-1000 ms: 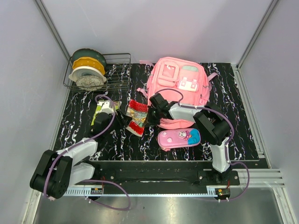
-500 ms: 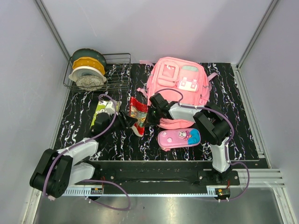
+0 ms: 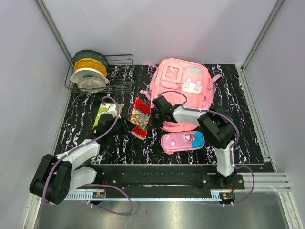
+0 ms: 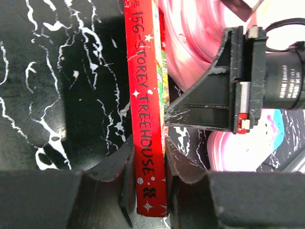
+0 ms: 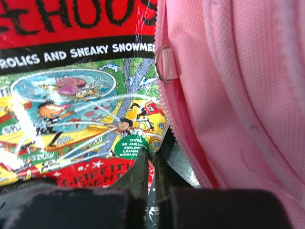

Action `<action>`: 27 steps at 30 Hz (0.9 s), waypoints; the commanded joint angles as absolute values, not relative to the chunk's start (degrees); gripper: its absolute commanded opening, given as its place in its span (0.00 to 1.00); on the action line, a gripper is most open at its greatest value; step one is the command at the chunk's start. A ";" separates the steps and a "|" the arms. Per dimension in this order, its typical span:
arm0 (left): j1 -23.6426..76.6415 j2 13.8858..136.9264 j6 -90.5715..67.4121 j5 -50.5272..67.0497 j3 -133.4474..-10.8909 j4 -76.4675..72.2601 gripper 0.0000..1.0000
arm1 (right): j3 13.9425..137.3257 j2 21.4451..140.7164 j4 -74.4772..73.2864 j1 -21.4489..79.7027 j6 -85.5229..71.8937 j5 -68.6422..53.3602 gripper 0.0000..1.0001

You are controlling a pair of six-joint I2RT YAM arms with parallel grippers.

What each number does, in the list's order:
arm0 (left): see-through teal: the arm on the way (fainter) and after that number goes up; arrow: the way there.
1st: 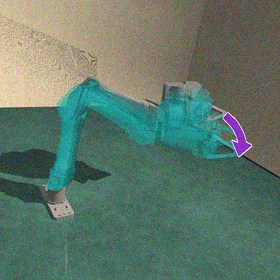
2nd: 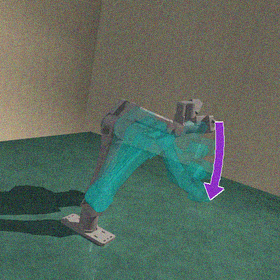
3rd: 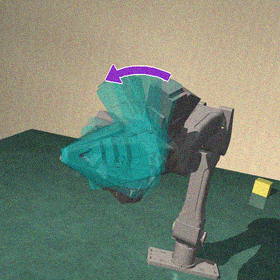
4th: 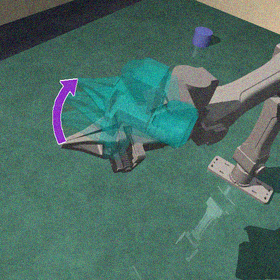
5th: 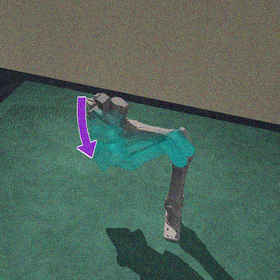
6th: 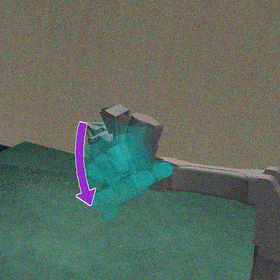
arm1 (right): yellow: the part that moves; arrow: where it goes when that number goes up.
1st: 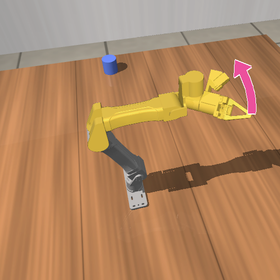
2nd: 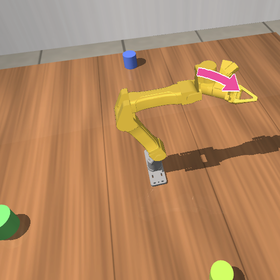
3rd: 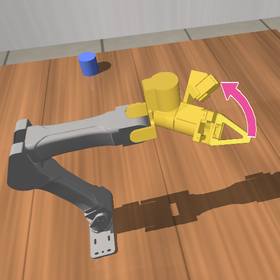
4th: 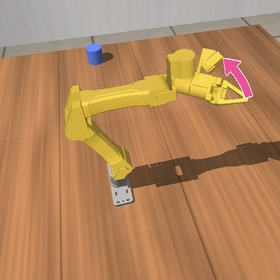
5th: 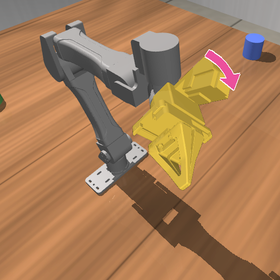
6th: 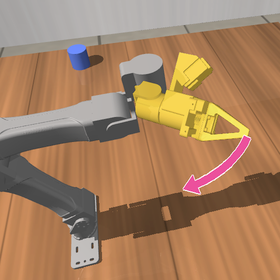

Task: Pack the student bag
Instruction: Pick up the book from the center of the board.

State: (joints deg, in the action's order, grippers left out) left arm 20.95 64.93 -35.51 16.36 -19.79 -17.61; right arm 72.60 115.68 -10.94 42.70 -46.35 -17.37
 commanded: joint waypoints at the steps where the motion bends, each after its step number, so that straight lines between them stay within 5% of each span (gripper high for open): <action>1: 23.38 61.62 -34.02 18.29 -22.67 -12.77 0.00 | 67.86 115.50 -10.29 45.61 -42.63 -11.96 0.16; 4: 23.29 60.38 -32.09 16.44 -23.64 -8.89 0.00 | 64.43 106.72 -8.97 45.53 -41.31 -8.28 0.45; 7: 23.29 58.89 -30.59 14.85 -25.05 -5.29 0.00 | 62.06 96.79 -8.88 45.53 -37.55 -3.36 0.53; 17: 22.50 56.96 -26.72 23.63 -30.49 -0.18 0.00 | 58.19 77.97 -15.12 43.43 -9.07 19.57 0.58; 21: 22.41 54.68 -24.70 28.20 -33.92 3.15 0.00 | 54.24 75.24 -13.37 33.69 -1.59 9.44 0.66; 27: 22.15 52.65 -24.26 31.46 -38.84 9.04 0.00 | 55.37 76.99 -13.80 33.22 5.34 2.06 0.61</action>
State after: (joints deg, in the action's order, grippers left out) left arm 22.39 55.94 -25.43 24.08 -32.75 9.85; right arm 53.56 76.79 -14.04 32.40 -3.25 9.28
